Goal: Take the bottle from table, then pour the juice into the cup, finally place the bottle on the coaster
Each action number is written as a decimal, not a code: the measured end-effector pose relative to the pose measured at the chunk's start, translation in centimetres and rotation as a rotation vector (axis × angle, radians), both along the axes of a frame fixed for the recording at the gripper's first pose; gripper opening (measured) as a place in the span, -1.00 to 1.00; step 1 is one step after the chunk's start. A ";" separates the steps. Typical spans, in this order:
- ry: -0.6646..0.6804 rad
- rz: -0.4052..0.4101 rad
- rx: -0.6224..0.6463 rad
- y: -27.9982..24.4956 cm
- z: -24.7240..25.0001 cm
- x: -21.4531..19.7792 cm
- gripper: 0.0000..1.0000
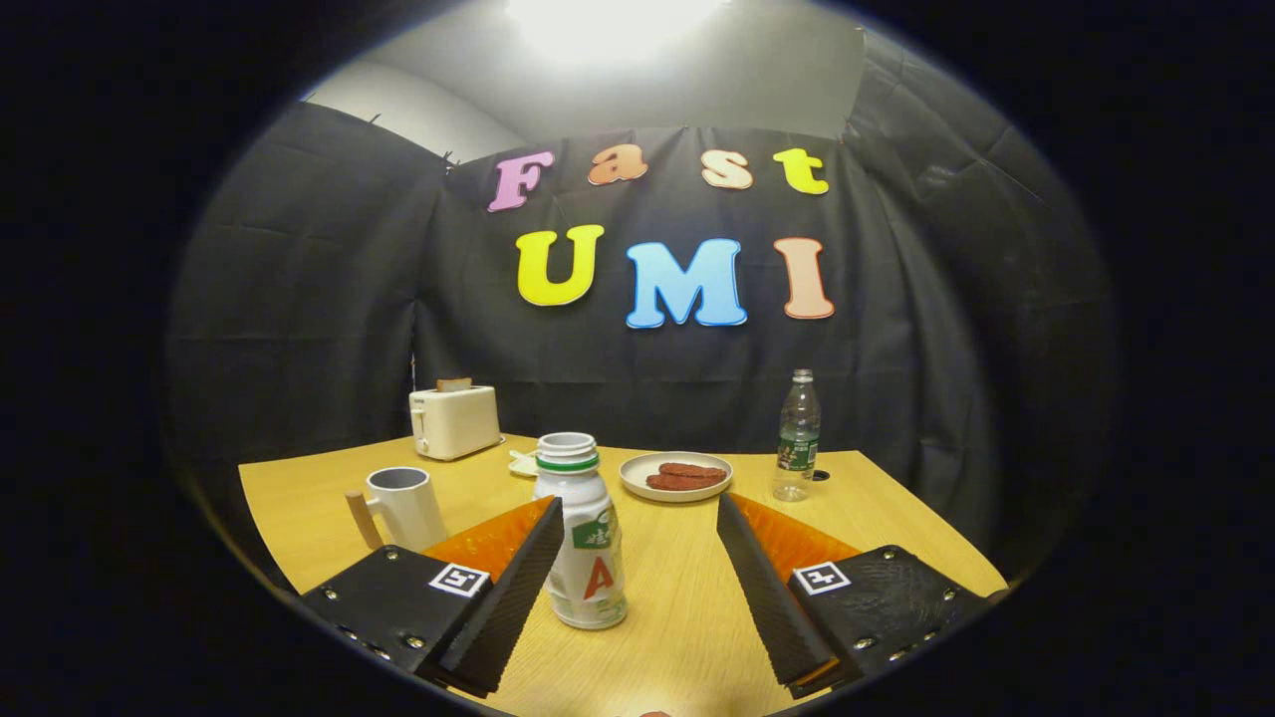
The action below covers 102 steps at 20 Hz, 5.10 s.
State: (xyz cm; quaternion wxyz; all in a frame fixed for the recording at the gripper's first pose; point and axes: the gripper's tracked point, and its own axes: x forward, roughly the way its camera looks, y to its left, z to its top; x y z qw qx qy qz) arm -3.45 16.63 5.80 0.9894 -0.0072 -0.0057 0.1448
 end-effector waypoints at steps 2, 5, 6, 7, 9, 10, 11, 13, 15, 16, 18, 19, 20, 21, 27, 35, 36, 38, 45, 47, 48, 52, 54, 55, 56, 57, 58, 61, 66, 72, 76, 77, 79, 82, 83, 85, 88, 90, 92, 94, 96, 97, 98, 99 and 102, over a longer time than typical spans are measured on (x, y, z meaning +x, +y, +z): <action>0.015 0.026 0.006 1.4 -0.7 -0.2 0.91; 0.033 0.059 0.019 3.0 -1.4 -0.1 0.91; 0.037 0.067 0.020 3.4 -1.6 0.0 0.91; 0.039 0.068 0.020 3.7 -1.8 0.3 0.91; 0.044 0.050 0.014 3.9 -2.3 1.2 0.92; 0.046 0.047 0.011 4.1 -2.4 1.6 0.91; 0.054 0.049 0.011 4.5 -2.8 1.9 0.91; 0.078 0.040 0.011 4.8 -3.6 2.7 0.91; 0.097 0.035 0.014 5.1 -4.1 3.4 0.92; 0.102 0.033 0.016 5.2 -4.2 3.8 0.91; 0.111 0.023 0.011 5.1 -4.6 4.3 0.91; 0.114 0.017 0.007 5.1 -4.8 4.4 0.91; 0.116 0.002 0.003 4.9 -4.9 4.6 0.89; 0.123 -0.009 0.001 4.8 -5.1 4.8 0.82; 0.133 -0.013 -0.036 5.4 -5.3 4.8 0.49; 0.150 -0.052 -0.068 5.8 -5.2 4.5 0.34; 0.153 -0.064 -0.085 5.7 -5.1 4.6 0.34; 0.138 -0.100 -0.127 5.3 -4.6 4.8 0.34; 0.061 -0.179 -0.328 6.0 -2.3 5.6 0.34; 0.054 -0.185 -0.364 6.7 -2.0 5.8 0.34; 0.053 -0.189 -0.380 6.9 -2.0 5.8 0.34; 0.039 -0.196 -0.456 8.1 -1.4 6.2 0.34; 0.027 -0.193 -0.501 9.0 -0.9 6.4 0.34; 0.015 -0.192 -0.526 9.4 -0.7 6.4 0.34; 0.002 -0.193 -0.552 9.9 -0.4 6.4 0.34; -0.011 -0.195 -0.576 10.2 -0.3 6.5 0.34; -0.020 -0.194 -0.600 10.8 -0.1 6.7 0.34; -0.046 -0.202 -0.692 11.8 -0.1 7.1 0.34; -0.111 -0.194 -0.875 13.6 -0.5 7.6 0.34; -0.196 -0.196 -1.030 15.5 0.2 7.8 0.34; -0.228 -0.187 -1.134 15.9 -0.1 7.6 0.34; -0.228 -0.178 -1.147 16.2 -0.1 7.6 0.34; -0.239 -0.169 -1.192 16.7 -0.3 7.6 0.34; -0.258 -0.161 -1.269 17.5 -0.7 8.1 0.34; -0.262 -0.157 -1.286 17.6 -0.8 8.0 0.34; -0.282 -0.156 -1.317 18.0 -0.9 7.8 0.34; -0.318 -0.163 -1.372 18.3 -0.7 7.7 0.35; -0.325 -0.161 -1.394 18.4 -0.9 7.8 0.34; -0.331 -0.159 -1.413 18.4 -1.0 7.8 0.34; -0.342 -0.161 -1.439 18.3 -0.9 8.0 0.34; -0.349 -0.161 -1.457 18.5 -0.9 7.9 0.34; -0.355 -0.159 -1.468 18.4 -0.9 8.0 0.34; -0.365 -0.162 -1.478 18.5 -0.7 7.9 0.34; -0.375 -0.163 -1.490 18.6 -0.7 8.0 0.34; -0.394 -0.169 -1.520 18.6 -0.7 8.0 0.34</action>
